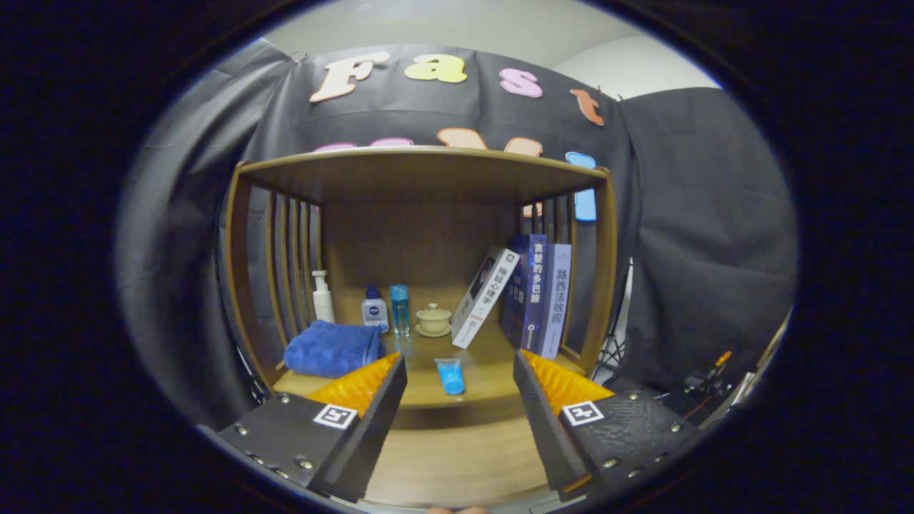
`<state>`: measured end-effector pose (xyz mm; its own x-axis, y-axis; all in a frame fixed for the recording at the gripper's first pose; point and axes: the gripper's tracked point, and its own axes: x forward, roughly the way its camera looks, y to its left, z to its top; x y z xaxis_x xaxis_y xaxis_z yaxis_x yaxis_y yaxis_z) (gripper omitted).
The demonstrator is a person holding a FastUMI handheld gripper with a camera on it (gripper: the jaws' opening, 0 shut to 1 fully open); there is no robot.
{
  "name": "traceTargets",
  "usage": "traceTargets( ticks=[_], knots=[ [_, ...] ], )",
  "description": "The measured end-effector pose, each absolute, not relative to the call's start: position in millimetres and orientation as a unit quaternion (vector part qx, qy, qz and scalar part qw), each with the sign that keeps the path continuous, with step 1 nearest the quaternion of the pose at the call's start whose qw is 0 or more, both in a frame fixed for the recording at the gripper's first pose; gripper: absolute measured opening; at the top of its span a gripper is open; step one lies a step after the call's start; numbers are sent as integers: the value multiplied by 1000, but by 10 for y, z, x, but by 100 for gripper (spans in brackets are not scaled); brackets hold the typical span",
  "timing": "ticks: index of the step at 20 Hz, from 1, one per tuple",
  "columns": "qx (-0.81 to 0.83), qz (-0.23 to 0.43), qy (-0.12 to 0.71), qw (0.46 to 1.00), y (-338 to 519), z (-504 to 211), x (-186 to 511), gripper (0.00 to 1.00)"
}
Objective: Pull open the drawer, take out the items inside it, and place them on the countertop above the cabinet.
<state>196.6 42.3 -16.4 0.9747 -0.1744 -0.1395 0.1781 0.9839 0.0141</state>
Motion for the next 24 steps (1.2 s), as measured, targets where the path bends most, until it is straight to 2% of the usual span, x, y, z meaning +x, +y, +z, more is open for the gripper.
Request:
traceTargets(
  ticks=[7,13,24],
  knots=[
    [23,-84,78,993,729,-724,1390,90],
    [25,-73,127,989,935,-1360,1095,90],
    [40,-74,132,988,899,-1824,836,90]
  ],
)
